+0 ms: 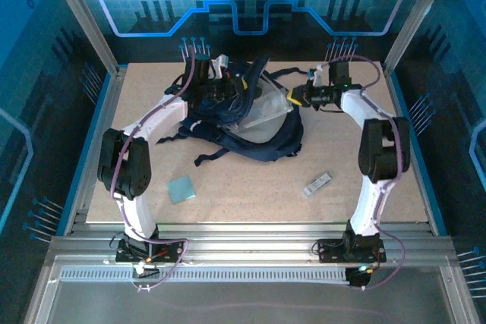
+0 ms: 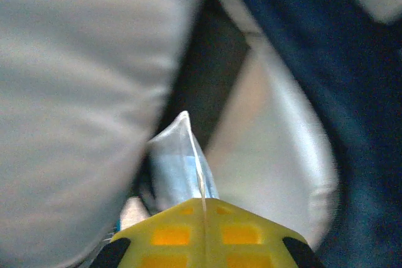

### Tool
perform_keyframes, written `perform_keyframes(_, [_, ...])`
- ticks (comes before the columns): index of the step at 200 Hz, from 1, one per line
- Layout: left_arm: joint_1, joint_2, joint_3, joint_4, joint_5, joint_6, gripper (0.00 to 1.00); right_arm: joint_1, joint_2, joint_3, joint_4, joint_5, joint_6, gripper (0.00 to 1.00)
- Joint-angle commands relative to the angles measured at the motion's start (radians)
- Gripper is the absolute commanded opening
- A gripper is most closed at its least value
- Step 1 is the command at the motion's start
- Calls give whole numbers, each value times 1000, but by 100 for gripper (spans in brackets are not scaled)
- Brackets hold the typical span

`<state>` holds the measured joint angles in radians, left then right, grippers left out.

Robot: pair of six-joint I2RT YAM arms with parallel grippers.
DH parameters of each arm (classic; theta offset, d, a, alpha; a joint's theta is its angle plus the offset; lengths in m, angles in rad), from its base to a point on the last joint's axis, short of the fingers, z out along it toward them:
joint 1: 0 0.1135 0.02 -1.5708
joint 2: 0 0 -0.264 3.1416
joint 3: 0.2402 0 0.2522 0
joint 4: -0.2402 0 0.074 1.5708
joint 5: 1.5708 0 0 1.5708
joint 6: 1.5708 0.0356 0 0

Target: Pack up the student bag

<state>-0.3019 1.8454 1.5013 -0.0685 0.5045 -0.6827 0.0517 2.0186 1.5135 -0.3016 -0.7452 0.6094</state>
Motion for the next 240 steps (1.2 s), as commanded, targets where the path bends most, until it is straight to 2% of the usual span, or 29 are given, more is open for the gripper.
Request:
perform_keyframes(1, [9,-101,13,88,23,-17,0,25,92,82,-133,51,-100,0])
perform_keyframes(28, [5,-107,20,86,39,-26,0,77,140,176,-169,119,-113,0])
perform_keyframes(92, [-52,-9,133,-1,59,14,0,186,199,340,-95,145,15,0])
perform_keyframes(117, [-58,27,152,24,77,-13,0,208,269,386,-78,171,68,4])
perform_keyframes(150, [-72,60,197,27,81,-22,0,231,397,531,-121,204,96,11])
perform_keyframes(155, [-72,64,201,28,78,-22,0,231,402,550,-134,212,92,13])
perform_keyframes(163, [-72,73,210,28,75,-24,0,228,399,569,-152,231,81,21])
perform_keyframes(177, [-72,94,225,32,71,-31,0,218,357,567,-181,264,53,42])
perform_keyframes(193, [-75,118,234,55,70,-52,0,197,272,514,-210,303,19,58])
perform_keyframes(240, [-111,199,287,83,20,-67,0,112,-63,235,-286,424,-72,73])
